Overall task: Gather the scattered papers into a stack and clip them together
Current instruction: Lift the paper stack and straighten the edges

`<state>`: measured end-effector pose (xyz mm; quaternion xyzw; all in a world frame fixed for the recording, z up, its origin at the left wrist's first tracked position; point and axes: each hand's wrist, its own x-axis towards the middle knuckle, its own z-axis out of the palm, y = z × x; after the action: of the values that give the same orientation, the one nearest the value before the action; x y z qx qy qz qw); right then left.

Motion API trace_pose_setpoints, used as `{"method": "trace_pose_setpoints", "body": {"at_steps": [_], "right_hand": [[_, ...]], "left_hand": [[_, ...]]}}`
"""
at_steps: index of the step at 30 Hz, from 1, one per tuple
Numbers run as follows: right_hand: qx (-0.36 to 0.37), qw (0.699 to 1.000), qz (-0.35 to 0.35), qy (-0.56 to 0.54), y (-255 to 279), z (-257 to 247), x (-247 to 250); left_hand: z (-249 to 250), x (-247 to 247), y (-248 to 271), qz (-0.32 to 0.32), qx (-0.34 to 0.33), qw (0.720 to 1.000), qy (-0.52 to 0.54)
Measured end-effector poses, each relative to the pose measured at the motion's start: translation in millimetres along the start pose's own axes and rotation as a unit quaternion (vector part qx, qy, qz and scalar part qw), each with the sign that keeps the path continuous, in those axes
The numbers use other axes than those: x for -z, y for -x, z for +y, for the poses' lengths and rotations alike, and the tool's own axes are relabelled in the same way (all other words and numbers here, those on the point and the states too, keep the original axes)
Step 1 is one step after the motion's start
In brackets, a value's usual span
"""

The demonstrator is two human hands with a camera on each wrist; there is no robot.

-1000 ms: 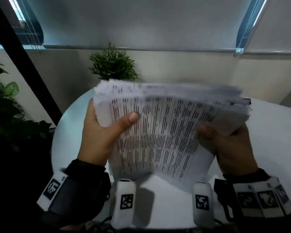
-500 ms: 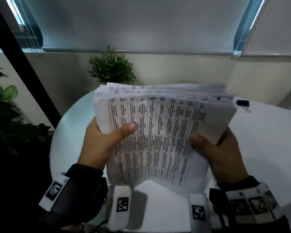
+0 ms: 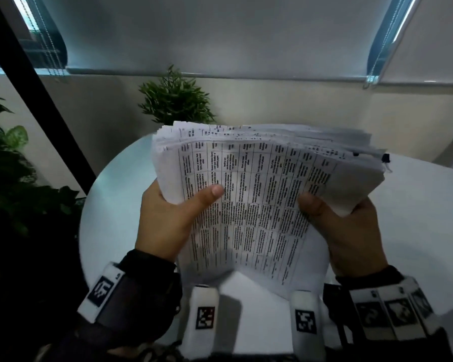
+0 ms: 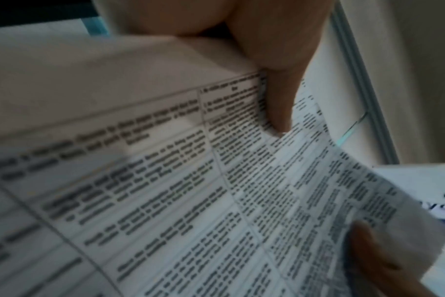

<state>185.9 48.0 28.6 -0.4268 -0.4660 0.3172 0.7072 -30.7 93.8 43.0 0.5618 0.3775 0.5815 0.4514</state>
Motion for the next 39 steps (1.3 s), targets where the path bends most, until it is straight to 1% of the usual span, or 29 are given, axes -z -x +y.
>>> {"method": "trace_pose_setpoints", "body": {"at_steps": [2,5,8,11,14,16,18,19,20,22,23,24,26,30,32,34,35,36,38,39], "right_hand": [[0.020,1.000,0.002,-0.006,-2.8,-7.4,-0.4],[0.047,0.998,-0.006,-0.043,-9.8,-15.3,0.3],[0.026,0.999,-0.003,-0.021,-8.0,-12.5,-0.7],[0.007,1.000,-0.004,0.010,-1.8,-0.5,-2.8],[0.020,1.000,0.004,0.016,-1.7,-5.2,-8.3],[0.032,0.999,0.009,-0.010,-5.4,-11.6,-7.8],[0.027,0.999,0.001,-0.024,-8.6,-12.0,-3.6],[0.020,1.000,-0.008,-0.015,-8.4,-9.0,-1.9],[0.005,1.000,-0.017,0.004,-6.9,-4.1,-1.1],[-0.046,0.997,-0.049,0.031,-1.6,10.4,2.6],[-0.071,0.995,-0.065,0.029,1.8,17.6,3.9],[-0.090,0.993,-0.074,0.028,4.7,21.7,4.0],[-0.100,0.991,-0.080,0.028,6.7,23.9,4.4],[-0.089,0.991,-0.094,0.027,3.2,17.6,12.5],[-0.090,0.989,-0.102,0.051,4.6,18.5,16.1],[-0.104,0.990,-0.077,0.055,5.3,21.1,14.7],[-0.107,0.993,-0.055,0.015,4.8,23.3,12.2],[-0.107,0.992,-0.041,-0.058,4.3,23.8,9.3],[-0.113,0.969,-0.034,-0.217,6.0,24.5,-2.0],[-0.130,0.958,-0.027,-0.254,8.3,24.5,-8.5]], "left_hand": [[9.0,-2.1,0.4,0.004,-0.026,1.000,0.011],[18.0,3.9,-4.0,-0.013,-0.064,0.998,0.022],[12.5,9.1,-6.4,-0.017,-0.042,0.999,0.007],[2.4,6.6,-3.6,-0.002,-0.014,1.000,0.000],[8.7,0.2,-0.4,0.015,-0.044,0.999,0.006],[17.7,-0.4,0.0,0.005,-0.073,0.997,0.016],[19.5,4.2,-1.3,-0.006,-0.083,0.997,0.006],[16.2,7.7,-2.3,-0.015,-0.073,0.997,-0.002],[11.1,10.6,-3.2,-0.027,-0.050,0.998,-0.009],[-1.5,12.4,-3.6,-0.033,0.011,0.999,-0.009],[-7.7,12.1,-3.3,-0.018,0.035,0.999,-0.001],[-11.7,10.6,-2.6,0.002,0.044,0.999,0.006],[-14.0,5.5,-0.4,0.027,0.033,0.999,0.012],[-2.1,2.2,0.9,0.054,0.010,0.998,0.034],[6.9,5.4,-3.0,0.076,-0.006,0.994,0.073],[17.1,7.7,-6.6,0.102,-0.026,0.985,0.139],[20.1,8.0,-7.6,0.115,-0.032,0.978,0.172],[22.8,5.7,-7.3,0.121,-0.034,0.971,0.205],[23.9,-4.0,-3.3,0.118,-0.020,0.954,0.275],[22.7,-11.0,0.2,0.110,0.001,0.945,0.309]]}}
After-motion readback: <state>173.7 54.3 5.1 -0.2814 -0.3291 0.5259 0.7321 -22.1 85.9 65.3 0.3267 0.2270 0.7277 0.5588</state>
